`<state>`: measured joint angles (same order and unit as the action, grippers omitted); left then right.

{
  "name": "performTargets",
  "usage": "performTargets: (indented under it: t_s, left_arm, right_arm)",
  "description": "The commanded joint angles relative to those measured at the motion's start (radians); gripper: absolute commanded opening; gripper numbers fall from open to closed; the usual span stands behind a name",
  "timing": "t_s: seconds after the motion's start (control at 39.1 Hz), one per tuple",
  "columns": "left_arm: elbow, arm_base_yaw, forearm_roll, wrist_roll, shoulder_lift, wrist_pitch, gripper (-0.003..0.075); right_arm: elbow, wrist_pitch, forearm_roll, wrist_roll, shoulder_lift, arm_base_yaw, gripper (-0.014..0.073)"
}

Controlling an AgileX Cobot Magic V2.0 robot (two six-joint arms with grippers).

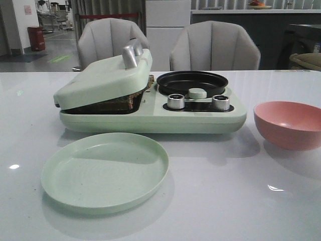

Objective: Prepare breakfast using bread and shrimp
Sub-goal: 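Reach the right gripper down to the rim of the pink bowl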

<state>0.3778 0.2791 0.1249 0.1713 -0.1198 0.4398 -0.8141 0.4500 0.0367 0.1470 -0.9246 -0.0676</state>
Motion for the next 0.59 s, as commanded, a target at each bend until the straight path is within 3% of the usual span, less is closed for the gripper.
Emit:
performTargets:
  t_s: [0.0, 0.43, 0.56]
  left_arm:
    - [0.025, 0.004, 0.009, -0.013, -0.011, -0.085, 0.0114]
    - [0.015, 0.004, 0.009, -0.013, -0.011, -0.084, 0.0114]
    - [0.013, 0.004, 0.009, -0.013, -0.011, -0.082, 0.0114]
  right_arm:
    - [-0.084, -0.007, 0.048, -0.001, -0.063, 0.073, 0.0600]
    - [-0.237, 0.058, 0.057, -0.025, -0.442, 0.206, 0.0600]
    - [-0.299, 0.133, 0.093, -0.133, -0.560, 0.204, 0.0600]
